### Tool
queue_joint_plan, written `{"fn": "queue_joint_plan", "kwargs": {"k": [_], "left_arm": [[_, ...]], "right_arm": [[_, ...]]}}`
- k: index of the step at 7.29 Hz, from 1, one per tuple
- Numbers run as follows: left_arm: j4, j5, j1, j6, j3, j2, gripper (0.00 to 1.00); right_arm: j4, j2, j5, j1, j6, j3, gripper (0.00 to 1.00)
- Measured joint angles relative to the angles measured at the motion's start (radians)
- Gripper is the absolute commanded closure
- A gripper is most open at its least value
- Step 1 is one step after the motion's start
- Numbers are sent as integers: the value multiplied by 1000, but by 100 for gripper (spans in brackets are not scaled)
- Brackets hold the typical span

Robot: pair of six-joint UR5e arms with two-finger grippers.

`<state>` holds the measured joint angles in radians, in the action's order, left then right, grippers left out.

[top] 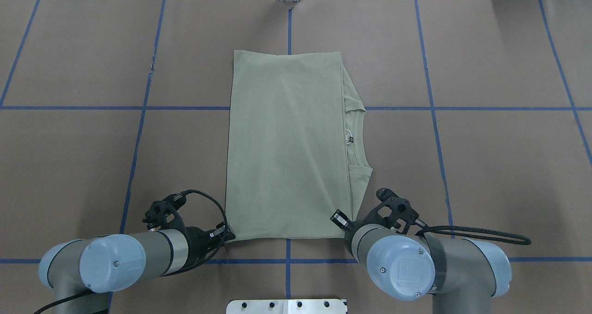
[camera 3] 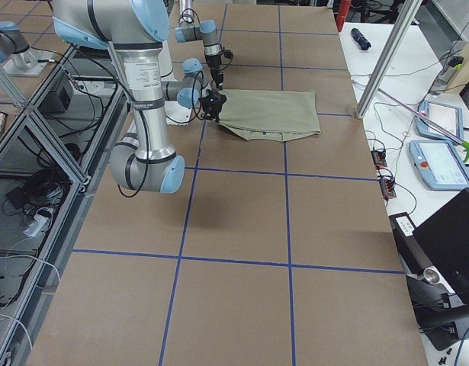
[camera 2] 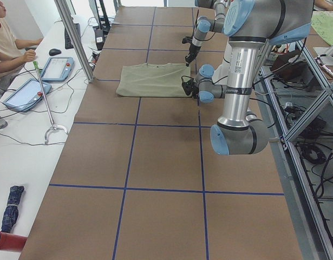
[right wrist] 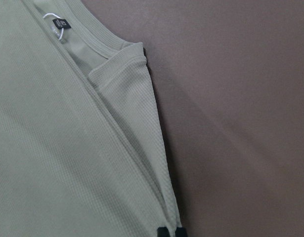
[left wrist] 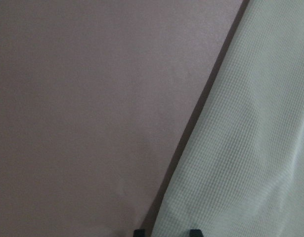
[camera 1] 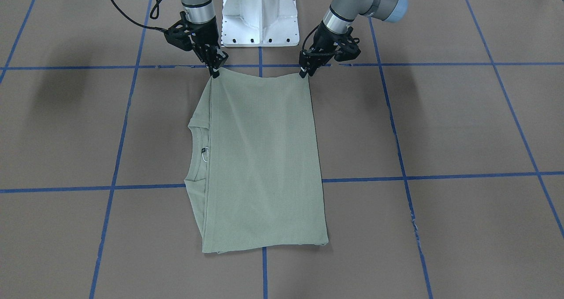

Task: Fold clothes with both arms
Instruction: 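Grasp the near edge of the shirt with both grippers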

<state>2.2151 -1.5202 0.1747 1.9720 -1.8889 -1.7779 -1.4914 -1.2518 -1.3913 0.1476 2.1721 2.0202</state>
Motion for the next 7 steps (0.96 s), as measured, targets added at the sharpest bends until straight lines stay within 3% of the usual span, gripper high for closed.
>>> {"fn": "queue_joint_plan", "kwargs": {"k": [2, 7], "left_arm": [[0, -1, -2, 0, 3, -2, 100], [0, -3, -2, -2, -17, -4, 100]], "right_arm": [[0, 0, 0, 0, 0, 0, 100], [1, -1, -2, 0, 0, 1, 100]]}}
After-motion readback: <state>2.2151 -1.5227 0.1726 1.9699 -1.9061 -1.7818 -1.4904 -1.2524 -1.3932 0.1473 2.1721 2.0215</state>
